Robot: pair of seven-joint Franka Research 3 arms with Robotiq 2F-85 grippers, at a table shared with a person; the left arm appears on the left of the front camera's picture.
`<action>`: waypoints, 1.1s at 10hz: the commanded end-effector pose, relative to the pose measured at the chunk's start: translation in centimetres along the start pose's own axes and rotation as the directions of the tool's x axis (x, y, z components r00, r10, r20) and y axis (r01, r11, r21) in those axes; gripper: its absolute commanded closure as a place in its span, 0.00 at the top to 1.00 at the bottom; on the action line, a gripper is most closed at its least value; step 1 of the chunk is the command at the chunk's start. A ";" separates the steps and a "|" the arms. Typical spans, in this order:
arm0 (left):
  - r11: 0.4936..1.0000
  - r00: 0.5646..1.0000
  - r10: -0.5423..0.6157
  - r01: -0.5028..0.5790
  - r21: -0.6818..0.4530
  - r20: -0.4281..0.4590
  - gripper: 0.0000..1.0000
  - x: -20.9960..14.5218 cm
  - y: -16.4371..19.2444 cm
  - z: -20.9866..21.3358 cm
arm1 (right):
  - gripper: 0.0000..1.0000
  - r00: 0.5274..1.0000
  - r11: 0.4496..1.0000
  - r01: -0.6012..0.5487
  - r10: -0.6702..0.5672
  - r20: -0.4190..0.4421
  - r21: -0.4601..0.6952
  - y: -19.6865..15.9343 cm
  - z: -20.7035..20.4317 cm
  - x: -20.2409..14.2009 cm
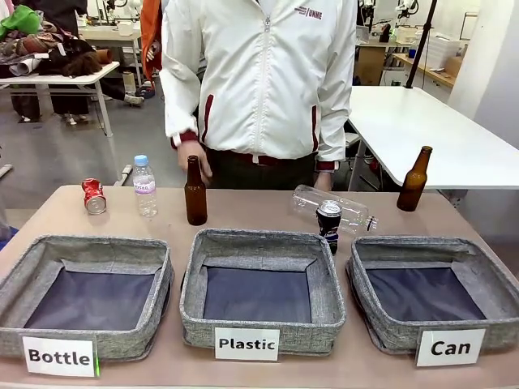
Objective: Sort the can waste into the basket.
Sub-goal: Pick up the can waste from the table and place it in the right Fabric basket.
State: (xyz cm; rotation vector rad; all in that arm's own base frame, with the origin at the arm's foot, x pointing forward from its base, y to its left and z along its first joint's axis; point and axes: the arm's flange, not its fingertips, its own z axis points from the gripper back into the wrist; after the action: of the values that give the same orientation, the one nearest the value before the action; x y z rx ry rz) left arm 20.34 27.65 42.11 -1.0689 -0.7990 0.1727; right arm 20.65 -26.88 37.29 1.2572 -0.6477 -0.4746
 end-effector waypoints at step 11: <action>1.000 1.000 0.010 -0.010 -0.006 -0.005 1.00 -0.2 -0.6 0.5 | 1.00 0.759 0.790 -0.599 0.508 -0.407 -0.131 7.8 -16.1 -1.0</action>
State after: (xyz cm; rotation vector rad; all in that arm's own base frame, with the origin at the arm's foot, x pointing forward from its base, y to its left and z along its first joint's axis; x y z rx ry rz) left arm 19.78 27.44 42.41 -1.0718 -0.7630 0.1949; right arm 29.41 -17.27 42.85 0.9459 -0.5412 -0.0108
